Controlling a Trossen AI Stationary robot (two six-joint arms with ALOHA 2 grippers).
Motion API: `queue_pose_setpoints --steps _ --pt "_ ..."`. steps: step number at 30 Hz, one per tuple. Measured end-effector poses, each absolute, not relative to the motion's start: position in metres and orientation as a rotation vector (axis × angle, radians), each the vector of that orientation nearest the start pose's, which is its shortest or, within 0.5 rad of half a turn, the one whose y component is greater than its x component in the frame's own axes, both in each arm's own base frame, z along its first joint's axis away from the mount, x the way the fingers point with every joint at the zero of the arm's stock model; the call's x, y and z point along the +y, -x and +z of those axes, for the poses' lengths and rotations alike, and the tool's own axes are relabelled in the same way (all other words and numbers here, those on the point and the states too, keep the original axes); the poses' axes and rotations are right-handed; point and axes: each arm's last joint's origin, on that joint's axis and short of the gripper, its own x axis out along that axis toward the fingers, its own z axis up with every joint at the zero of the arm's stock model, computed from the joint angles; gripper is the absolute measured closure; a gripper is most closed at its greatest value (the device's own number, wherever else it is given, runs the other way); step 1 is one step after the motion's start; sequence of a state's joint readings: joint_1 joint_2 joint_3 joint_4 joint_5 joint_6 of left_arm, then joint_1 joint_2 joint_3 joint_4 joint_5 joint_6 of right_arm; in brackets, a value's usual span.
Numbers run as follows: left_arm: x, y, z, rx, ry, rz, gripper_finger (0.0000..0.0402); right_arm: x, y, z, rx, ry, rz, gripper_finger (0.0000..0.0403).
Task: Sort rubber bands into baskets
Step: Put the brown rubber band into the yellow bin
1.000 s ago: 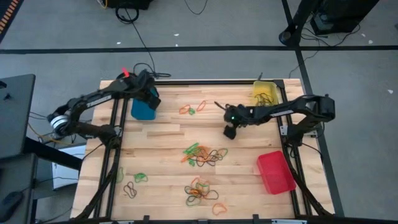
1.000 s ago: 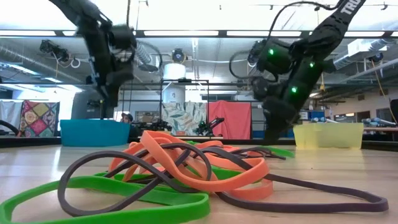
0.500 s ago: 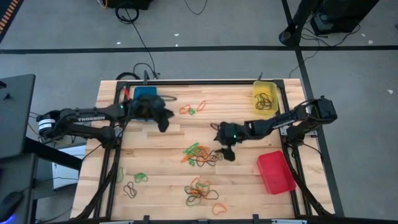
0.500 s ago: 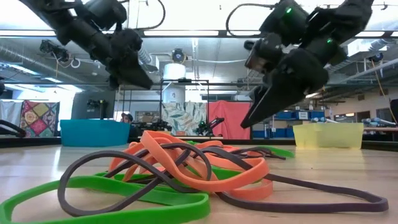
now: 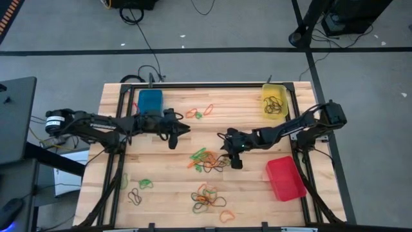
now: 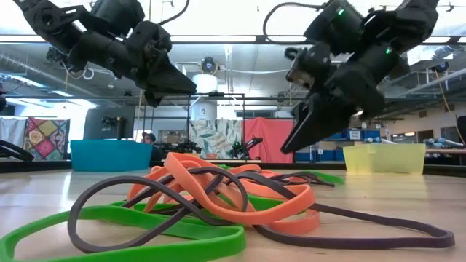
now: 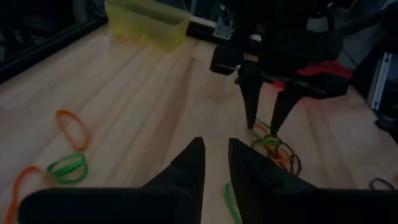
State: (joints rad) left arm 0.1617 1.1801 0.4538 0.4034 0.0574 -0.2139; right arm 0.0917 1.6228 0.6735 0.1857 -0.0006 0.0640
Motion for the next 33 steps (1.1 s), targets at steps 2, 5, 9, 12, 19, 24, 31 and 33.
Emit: queue_pose_setpoints --steps 2,5,9,12,19,24,31,33 --pt "0.036 -0.234 0.195 0.320 0.248 0.138 0.0326 0.027 -0.294 0.127 0.799 -0.018 0.061 0.0244" --pt "0.038 -0.237 0.190 0.331 0.246 0.160 0.0326 0.025 -0.295 0.117 0.839 -0.009 0.035 0.0245" --pt "0.038 -0.241 0.184 0.337 0.243 0.171 0.0326 0.023 -0.297 0.107 0.854 -0.035 0.056 0.0245" --pt "0.039 -0.243 0.183 0.333 0.240 0.170 0.0326 0.024 -0.302 0.103 0.854 -0.043 0.060 0.0246" --pt "0.040 -0.244 0.180 0.340 0.232 0.197 0.0326 0.031 -0.310 0.096 0.881 0.010 0.083 0.0311" --pt "0.040 -0.244 0.179 0.344 0.232 0.214 0.0326 0.038 -0.304 0.104 0.910 0.088 0.098 0.0391" --pt "0.041 -0.244 0.179 0.345 0.225 0.262 0.0326 0.034 -0.293 0.138 0.843 0.091 -0.036 0.0397" --pt "0.042 -0.244 0.179 0.344 0.223 0.276 0.0326 0.032 -0.290 0.156 0.783 0.097 -0.071 0.0398"
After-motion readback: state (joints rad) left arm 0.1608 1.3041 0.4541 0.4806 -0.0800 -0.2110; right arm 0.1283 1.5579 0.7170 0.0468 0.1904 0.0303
